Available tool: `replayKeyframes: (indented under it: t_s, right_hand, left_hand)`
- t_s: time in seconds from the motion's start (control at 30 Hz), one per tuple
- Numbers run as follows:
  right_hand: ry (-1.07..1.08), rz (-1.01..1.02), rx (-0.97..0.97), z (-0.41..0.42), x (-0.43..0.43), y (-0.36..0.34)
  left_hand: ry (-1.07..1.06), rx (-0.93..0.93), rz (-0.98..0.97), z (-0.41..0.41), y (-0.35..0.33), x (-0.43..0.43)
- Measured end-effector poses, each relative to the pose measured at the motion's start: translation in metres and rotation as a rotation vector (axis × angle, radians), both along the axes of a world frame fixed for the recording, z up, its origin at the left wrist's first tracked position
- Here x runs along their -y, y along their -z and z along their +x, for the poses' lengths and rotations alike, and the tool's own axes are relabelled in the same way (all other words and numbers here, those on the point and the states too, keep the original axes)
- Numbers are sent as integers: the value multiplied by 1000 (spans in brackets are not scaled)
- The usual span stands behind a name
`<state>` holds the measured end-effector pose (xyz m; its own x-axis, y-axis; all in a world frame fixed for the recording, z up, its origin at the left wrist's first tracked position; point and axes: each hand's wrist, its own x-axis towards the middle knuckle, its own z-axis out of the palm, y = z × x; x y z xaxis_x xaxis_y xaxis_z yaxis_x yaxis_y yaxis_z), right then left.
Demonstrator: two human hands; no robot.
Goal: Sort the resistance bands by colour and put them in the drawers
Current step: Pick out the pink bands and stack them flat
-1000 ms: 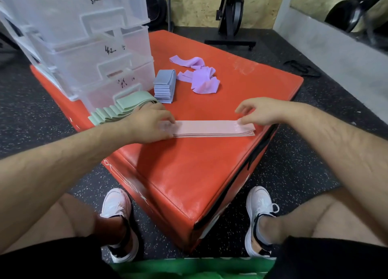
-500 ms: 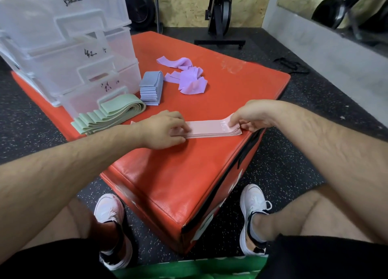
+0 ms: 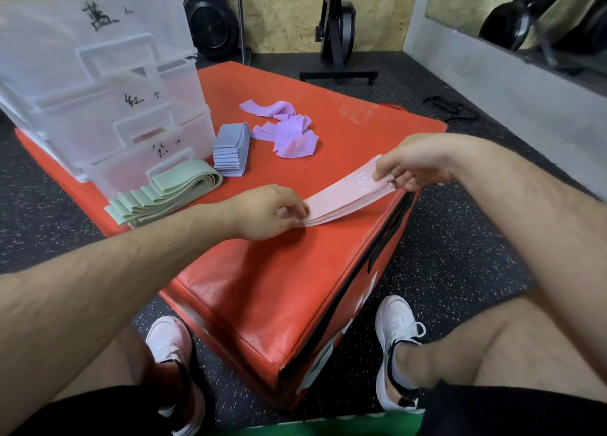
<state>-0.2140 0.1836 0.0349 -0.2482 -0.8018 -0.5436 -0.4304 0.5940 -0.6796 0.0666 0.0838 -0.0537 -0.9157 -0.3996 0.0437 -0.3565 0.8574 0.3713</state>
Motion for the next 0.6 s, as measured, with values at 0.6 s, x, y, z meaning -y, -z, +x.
replayKeyframes:
  t_s: [0.6]
  right_hand:
    - [-159,-91,-69,92,36,-5]
  left_hand:
    - [-117,200,-161,57,-36,24]
